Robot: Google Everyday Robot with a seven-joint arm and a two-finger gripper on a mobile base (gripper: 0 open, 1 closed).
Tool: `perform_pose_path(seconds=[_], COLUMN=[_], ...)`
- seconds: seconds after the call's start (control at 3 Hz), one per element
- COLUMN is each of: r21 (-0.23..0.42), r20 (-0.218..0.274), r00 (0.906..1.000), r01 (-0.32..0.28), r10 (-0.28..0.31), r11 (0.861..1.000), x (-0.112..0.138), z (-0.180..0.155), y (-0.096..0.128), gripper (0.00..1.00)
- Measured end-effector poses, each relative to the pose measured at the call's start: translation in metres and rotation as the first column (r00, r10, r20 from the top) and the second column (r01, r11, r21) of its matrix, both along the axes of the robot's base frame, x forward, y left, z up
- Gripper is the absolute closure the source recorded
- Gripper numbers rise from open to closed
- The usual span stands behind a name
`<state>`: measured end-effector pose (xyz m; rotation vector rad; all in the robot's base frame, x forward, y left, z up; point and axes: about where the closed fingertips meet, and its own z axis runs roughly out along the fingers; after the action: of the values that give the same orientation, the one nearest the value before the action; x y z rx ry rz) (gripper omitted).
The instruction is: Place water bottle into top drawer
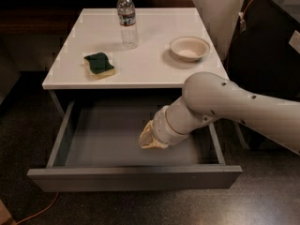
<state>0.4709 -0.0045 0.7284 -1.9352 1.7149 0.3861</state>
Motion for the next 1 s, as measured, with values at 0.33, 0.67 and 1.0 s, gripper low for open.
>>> perform_pose_path(seconds=[0.33,0.67,1.0], r21=[0.049,0.149,0.244], r20=[0.061,0.075,0.086], r00=[0.9981,0.9971,0.9958], r01=[-0.007,-0.022,-0.051], r10=[0.004,0.011,0.03], r11=[0.999,0.989,0.969], x=[0.014,0.026,0.039], z=[0.038,0.069,0.109], y=[-0.003,-0.006,-0.005], gripper=[0.84,0.62,0.31])
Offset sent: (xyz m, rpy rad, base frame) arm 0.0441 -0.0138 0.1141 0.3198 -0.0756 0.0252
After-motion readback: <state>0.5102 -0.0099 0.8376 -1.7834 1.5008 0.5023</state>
